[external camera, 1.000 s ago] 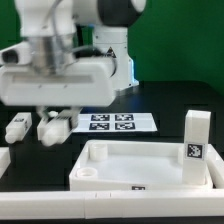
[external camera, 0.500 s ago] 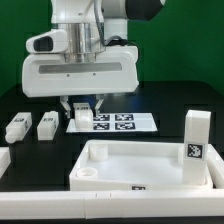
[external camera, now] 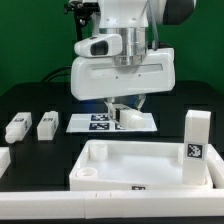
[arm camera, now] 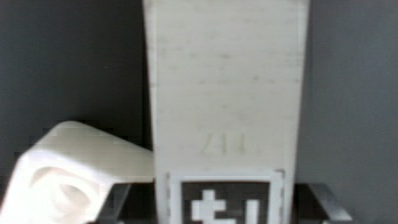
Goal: Assemble desk
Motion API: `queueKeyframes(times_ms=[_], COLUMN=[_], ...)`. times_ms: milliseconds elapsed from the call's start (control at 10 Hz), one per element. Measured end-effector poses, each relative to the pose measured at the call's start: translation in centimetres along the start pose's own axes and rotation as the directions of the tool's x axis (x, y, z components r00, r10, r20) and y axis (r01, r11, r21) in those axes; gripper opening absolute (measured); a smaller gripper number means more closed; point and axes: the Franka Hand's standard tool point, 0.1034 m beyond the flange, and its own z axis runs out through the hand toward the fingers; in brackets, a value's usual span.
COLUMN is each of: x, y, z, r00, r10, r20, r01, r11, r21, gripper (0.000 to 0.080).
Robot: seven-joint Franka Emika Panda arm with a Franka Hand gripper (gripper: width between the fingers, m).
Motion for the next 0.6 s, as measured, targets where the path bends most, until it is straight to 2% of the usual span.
queueKeyframes(times_ms=[200, 400, 600], x=[-0.1, -0.3, -0.7], y=[0.4, 0.2, -1.5], z=[0.0, 0.1, 0.5], r00=[0.994, 0.947, 0.837], r10=[-0.108, -0.32, -0.547], r20=[0.005, 0.022, 0.036], r01=[0.108, 0.321, 0.547], r11=[0.994, 0.947, 0.837], r21=[-0.005, -0.003, -0.002], gripper=[0.0284, 0.0284, 0.0284])
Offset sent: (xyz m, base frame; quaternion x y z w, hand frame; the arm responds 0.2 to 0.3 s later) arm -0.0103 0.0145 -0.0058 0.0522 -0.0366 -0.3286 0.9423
